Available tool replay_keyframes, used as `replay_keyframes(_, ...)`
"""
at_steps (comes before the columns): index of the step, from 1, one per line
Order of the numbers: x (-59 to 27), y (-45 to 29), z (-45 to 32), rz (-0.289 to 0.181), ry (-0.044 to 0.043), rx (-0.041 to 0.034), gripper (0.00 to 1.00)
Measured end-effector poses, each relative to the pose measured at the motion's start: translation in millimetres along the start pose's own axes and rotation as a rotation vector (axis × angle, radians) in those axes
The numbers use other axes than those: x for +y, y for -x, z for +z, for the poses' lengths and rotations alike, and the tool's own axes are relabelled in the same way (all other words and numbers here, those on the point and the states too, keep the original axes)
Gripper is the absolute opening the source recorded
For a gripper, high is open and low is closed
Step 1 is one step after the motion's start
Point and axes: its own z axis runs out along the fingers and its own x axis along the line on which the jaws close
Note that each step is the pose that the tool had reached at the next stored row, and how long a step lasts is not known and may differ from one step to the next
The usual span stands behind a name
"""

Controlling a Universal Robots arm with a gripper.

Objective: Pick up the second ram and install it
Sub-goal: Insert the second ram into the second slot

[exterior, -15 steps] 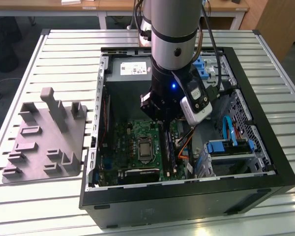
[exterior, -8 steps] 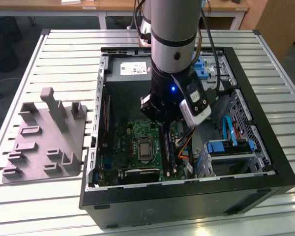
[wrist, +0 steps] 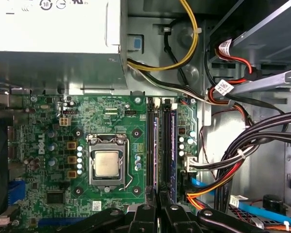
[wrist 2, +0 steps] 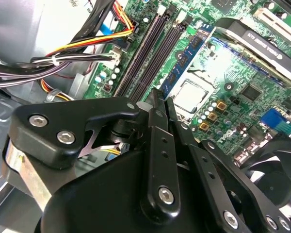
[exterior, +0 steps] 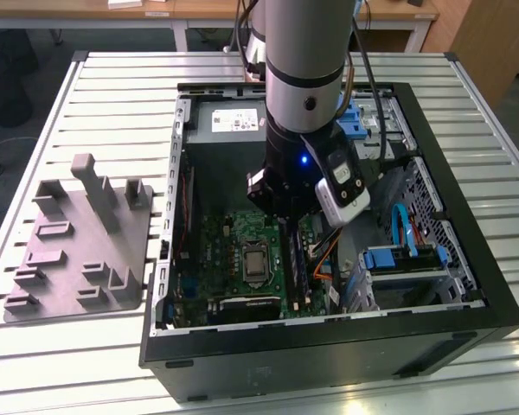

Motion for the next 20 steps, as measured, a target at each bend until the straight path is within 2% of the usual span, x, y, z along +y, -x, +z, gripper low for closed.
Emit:
replay_keyframes(14,0.0,-0.5,8.0,0.0,0.001,0.0,0.14)
replay_keyframes(17,-0.1,-0.7,10.7,0.001,0.0107,0.0002,0.14)
replay_keyframes(20,0.0,-0.9,13.3,0.002,0.0304,0.0004,0.14)
